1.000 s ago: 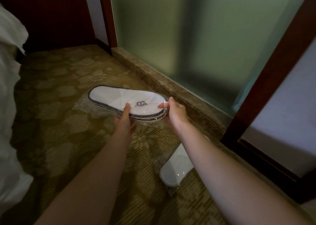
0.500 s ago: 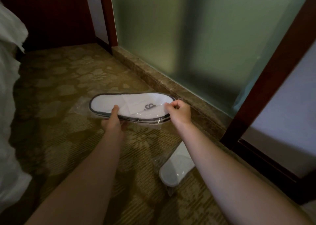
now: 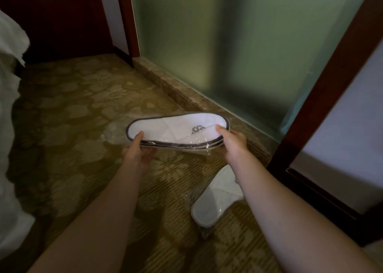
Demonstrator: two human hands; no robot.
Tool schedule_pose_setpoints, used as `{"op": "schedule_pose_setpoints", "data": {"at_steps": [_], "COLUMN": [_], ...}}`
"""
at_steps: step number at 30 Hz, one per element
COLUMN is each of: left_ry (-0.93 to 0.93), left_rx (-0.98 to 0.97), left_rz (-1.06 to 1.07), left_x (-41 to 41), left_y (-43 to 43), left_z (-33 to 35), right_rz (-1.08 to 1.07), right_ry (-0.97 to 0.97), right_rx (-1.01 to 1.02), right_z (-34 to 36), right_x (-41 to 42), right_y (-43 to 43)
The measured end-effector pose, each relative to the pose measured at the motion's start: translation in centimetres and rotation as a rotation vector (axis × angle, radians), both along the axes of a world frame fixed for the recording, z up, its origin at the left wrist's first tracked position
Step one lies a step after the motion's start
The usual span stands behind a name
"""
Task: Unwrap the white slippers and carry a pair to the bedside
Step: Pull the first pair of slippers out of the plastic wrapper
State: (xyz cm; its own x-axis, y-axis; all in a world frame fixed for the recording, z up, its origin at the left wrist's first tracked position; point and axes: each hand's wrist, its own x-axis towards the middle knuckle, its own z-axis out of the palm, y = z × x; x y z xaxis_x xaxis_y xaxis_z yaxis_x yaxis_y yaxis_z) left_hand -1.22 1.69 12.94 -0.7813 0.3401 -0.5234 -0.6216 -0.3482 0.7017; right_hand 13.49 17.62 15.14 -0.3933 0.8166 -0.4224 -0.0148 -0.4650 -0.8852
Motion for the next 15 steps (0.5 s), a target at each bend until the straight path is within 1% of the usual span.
{"op": "schedule_pose_setpoints", "data": {"at_steps": [3, 7, 11, 12, 13, 15], "left_ry": [0.048, 0.133, 0.142, 0.147, 0.156, 0.175], "left_rx": [-0.04, -0.217, -0.249, -0.285, -0.342, -0.417], "left_rz": [-0.032, -0.192, -0.161, -0.16, -0.17, -0.263], "left_x": [-0.8, -1.5, -1.8, -1.8, -2.0, -2.1], "left_y": [-0.7, -1.6, -1.6, -1.5, -1.4, -1.4], "left_z": [0.1, -1.1, -1.7, -1.8, -2.0, -2.1], "right_rz": [-0.034, -0.052, -0.158, -0.17, -0.173, -0.17], "right_ry": [0.026, 0.04, 0.052, 0.041, 0.037, 0.052], "right_rx": [-0.012, -0.036, -0.044, -0.045, -0.047, -0.045], "right_z": [-0.5, -1.0, -1.7, -1.9, -2.1, -2.5], "right_x": [1.2, 2.9, 4.3, 4.6, 4.9, 5.3], "right_y": [1.2, 2.6, 3.8, 3.9, 3.9, 4.0]}}
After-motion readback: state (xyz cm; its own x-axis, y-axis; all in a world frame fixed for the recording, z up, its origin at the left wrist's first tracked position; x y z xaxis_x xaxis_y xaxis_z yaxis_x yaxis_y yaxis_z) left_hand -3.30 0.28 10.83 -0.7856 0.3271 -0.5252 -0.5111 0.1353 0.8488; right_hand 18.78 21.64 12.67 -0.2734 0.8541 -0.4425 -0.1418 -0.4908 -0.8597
